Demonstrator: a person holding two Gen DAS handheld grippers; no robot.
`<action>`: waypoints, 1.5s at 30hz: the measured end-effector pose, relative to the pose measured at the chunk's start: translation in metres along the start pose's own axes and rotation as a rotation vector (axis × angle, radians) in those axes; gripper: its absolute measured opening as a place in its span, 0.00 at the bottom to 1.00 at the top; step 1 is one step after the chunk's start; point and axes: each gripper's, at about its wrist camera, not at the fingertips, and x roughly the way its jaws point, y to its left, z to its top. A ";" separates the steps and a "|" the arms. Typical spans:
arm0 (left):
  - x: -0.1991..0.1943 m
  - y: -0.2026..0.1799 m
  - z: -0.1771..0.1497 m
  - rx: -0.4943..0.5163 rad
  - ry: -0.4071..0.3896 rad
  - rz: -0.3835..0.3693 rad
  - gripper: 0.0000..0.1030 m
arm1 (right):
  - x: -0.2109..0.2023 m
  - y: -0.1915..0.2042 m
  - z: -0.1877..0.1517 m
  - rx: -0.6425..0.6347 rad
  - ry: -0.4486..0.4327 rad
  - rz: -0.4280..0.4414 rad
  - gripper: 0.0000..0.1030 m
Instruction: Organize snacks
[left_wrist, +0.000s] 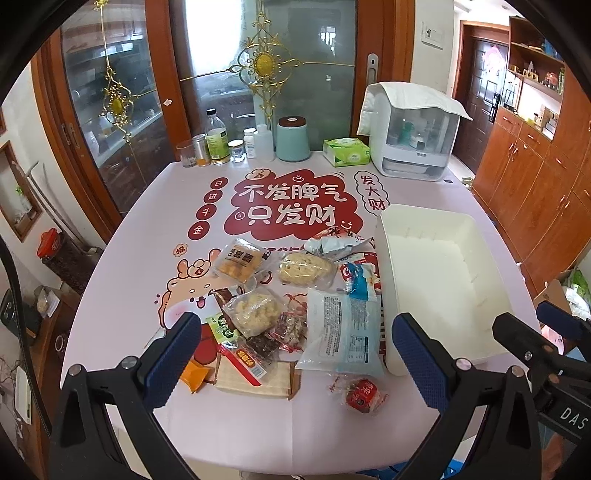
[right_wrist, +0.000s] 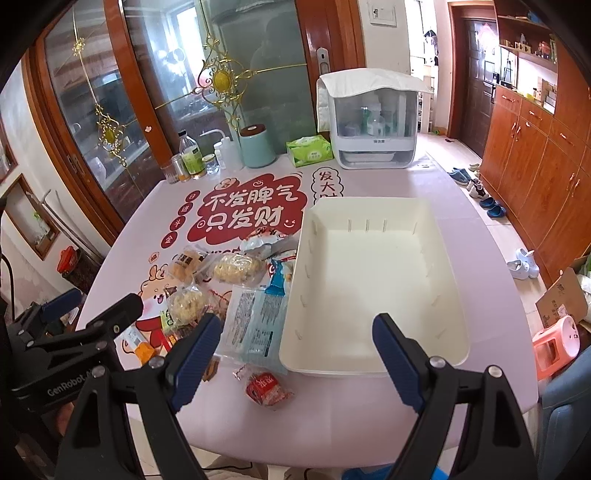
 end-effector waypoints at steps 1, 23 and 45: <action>0.000 0.000 0.000 0.000 -0.002 0.001 1.00 | 0.000 0.000 0.000 -0.003 0.000 0.000 0.83; -0.005 0.002 0.005 0.019 -0.024 0.014 1.00 | 0.003 0.000 -0.001 -0.010 0.010 0.004 0.83; 0.017 0.035 0.008 0.031 0.037 0.010 1.00 | 0.027 0.042 0.003 -0.037 0.054 0.035 0.83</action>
